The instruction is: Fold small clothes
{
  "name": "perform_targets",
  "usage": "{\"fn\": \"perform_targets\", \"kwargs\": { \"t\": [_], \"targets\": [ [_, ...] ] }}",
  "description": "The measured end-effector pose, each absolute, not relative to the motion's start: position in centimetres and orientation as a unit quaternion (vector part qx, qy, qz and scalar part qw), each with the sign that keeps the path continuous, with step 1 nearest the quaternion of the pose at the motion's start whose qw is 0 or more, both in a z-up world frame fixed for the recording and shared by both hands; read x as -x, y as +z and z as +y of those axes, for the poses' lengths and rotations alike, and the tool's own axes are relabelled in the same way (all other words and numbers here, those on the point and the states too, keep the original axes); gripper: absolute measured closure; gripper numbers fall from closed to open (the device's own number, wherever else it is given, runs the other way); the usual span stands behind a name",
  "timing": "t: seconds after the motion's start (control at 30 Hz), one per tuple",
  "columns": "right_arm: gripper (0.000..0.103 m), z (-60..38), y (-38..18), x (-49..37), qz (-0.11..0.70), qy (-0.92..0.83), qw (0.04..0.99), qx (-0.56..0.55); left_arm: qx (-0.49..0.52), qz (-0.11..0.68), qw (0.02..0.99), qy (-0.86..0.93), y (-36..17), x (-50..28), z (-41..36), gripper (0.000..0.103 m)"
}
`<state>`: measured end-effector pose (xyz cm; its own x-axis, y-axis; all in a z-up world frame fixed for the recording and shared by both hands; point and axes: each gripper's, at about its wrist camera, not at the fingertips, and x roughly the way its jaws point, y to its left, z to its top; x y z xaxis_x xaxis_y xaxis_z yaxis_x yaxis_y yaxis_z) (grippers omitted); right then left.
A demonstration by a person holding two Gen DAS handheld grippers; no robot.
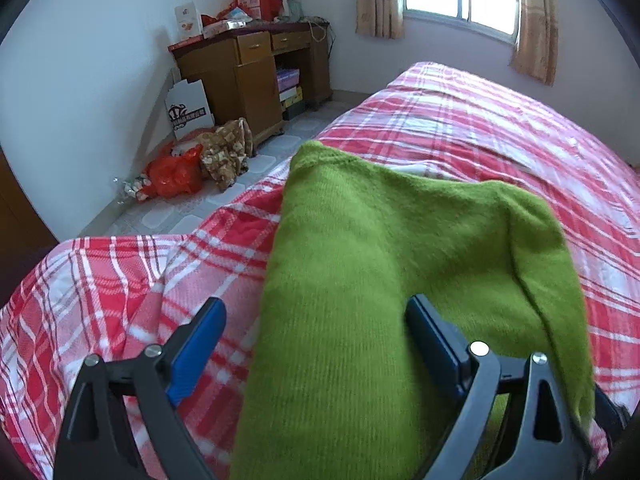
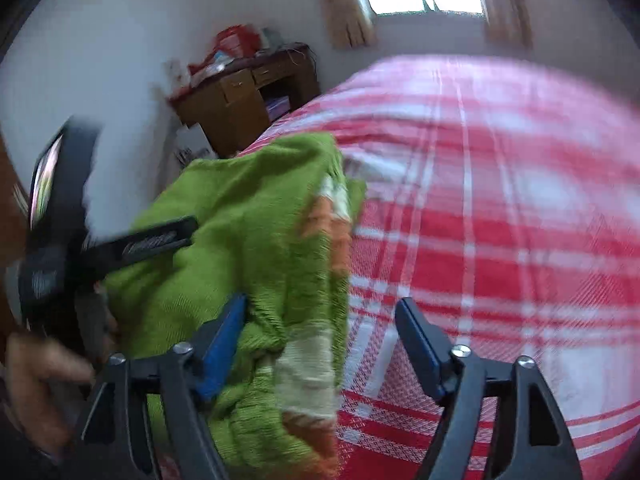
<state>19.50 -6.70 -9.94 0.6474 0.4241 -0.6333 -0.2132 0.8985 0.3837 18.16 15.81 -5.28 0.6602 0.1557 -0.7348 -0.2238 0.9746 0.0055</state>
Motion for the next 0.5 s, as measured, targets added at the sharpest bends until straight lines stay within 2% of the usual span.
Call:
{"fn": "perform_targets", "kwargs": {
  "t": [0.13, 0.3, 0.5],
  "targets": [
    [0.025, -6.4, -9.7, -19.0, 0.37, 0.174, 0.903, -0.131, 0.048, 0.402, 0.91, 0.088, -4.7, -14.9, 15.5, 0.007],
    [0.025, -5.9, -9.3, -17.8, 0.354, 0.158, 0.915, -0.11, -0.007, 0.379, 0.92, 0.094, -3.5, -10.8, 13.3, 0.007],
    [0.024, -6.9, -8.1, -14.0, 0.347, 0.127, 0.923, -0.102, -0.056, 0.388, 0.915, 0.094, -4.4, -7.7, 11.6, 0.007]
  ]
}}
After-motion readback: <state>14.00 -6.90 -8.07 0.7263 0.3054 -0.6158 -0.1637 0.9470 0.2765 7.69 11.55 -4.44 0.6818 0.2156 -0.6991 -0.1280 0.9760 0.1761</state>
